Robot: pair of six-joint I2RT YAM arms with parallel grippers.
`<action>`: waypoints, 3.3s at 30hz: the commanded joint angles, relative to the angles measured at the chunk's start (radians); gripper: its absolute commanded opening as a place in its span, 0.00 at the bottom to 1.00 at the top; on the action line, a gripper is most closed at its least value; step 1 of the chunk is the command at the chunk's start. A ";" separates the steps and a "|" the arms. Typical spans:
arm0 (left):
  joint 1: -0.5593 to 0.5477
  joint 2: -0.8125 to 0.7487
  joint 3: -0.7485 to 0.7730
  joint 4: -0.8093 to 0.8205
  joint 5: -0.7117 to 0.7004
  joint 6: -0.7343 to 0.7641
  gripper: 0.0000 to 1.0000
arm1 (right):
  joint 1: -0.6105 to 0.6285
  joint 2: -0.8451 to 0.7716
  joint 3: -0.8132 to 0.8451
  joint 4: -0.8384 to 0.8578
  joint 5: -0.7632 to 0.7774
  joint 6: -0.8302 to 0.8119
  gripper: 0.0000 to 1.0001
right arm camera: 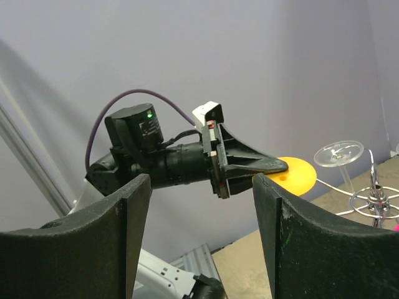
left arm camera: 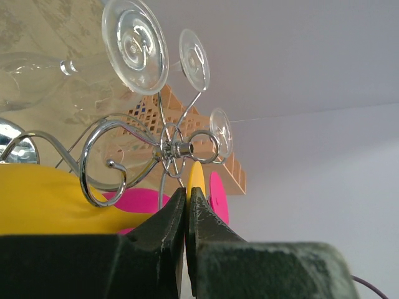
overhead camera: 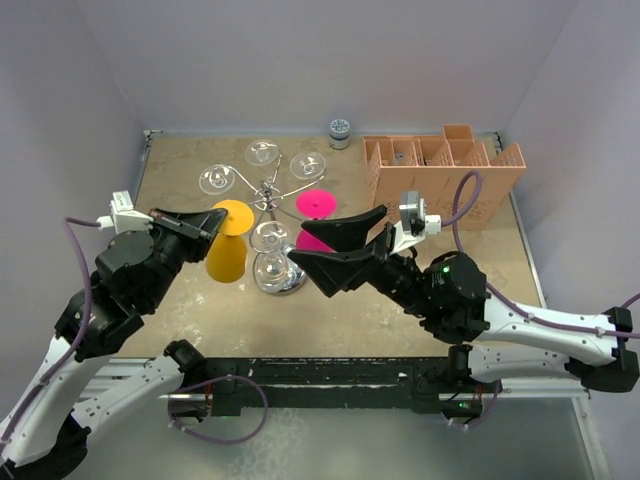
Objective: Place the wine glass upside down on the wine glass rack
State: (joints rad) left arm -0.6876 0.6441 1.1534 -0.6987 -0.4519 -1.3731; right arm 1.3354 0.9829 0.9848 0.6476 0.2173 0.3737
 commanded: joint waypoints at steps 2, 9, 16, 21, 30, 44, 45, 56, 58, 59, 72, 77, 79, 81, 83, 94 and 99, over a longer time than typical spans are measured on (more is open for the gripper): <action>0.000 0.013 -0.039 0.145 -0.012 -0.018 0.00 | 0.004 -0.034 -0.019 0.069 0.000 0.044 0.68; 0.000 0.018 -0.087 0.203 -0.046 -0.030 0.00 | 0.004 -0.029 -0.021 0.072 -0.009 0.055 0.67; 0.000 0.016 -0.093 0.220 -0.117 -0.017 0.00 | 0.005 -0.040 -0.029 0.067 -0.016 0.067 0.67; 0.000 0.015 -0.096 0.223 -0.150 -0.010 0.00 | 0.005 -0.052 -0.037 0.061 0.001 0.071 0.66; 0.000 0.025 -0.093 0.218 -0.193 -0.012 0.00 | 0.004 -0.076 -0.057 0.062 0.007 0.079 0.66; 0.001 0.020 -0.082 0.171 -0.280 -0.003 0.00 | 0.004 -0.087 -0.057 0.044 0.056 0.100 0.64; 0.000 0.011 -0.080 0.164 -0.295 0.004 0.00 | 0.004 -0.087 -0.058 0.043 0.057 0.101 0.64; 0.000 -0.037 -0.058 0.087 -0.298 0.025 0.00 | 0.004 -0.098 -0.071 0.032 0.069 0.114 0.64; 0.000 -0.047 -0.062 0.078 -0.284 0.018 0.00 | 0.004 -0.096 -0.071 0.031 0.070 0.116 0.64; 0.000 -0.052 -0.064 0.075 -0.277 0.016 0.00 | 0.005 -0.096 -0.071 0.031 0.070 0.116 0.64; 0.001 -0.039 -0.074 0.046 -0.192 0.035 0.01 | 0.004 -0.092 -0.071 0.018 0.077 0.128 0.65; 0.000 -0.023 -0.073 0.034 -0.187 0.039 0.07 | 0.005 -0.093 -0.071 0.014 0.078 0.130 0.65; 0.000 -0.017 -0.072 0.024 -0.183 0.045 0.10 | 0.004 -0.092 -0.071 0.012 0.079 0.129 0.65; 0.000 -0.013 -0.061 -0.004 -0.193 0.051 0.14 | 0.004 -0.092 -0.071 0.013 0.082 0.131 0.65; 0.000 -0.013 -0.043 -0.033 -0.202 0.064 0.19 | 0.005 -0.091 -0.071 0.014 0.085 0.129 0.65; 0.000 0.041 0.044 -0.095 -0.197 0.231 0.39 | 0.004 -0.064 -0.043 0.012 0.078 0.056 0.66; 0.001 0.083 0.086 -0.140 -0.176 0.284 0.41 | 0.004 -0.062 -0.049 0.011 0.090 0.060 0.66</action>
State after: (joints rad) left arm -0.6880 0.6933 1.1858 -0.7860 -0.6376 -1.1809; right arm 1.3354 0.9257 0.9138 0.6250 0.2794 0.4538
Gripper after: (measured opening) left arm 0.399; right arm 0.657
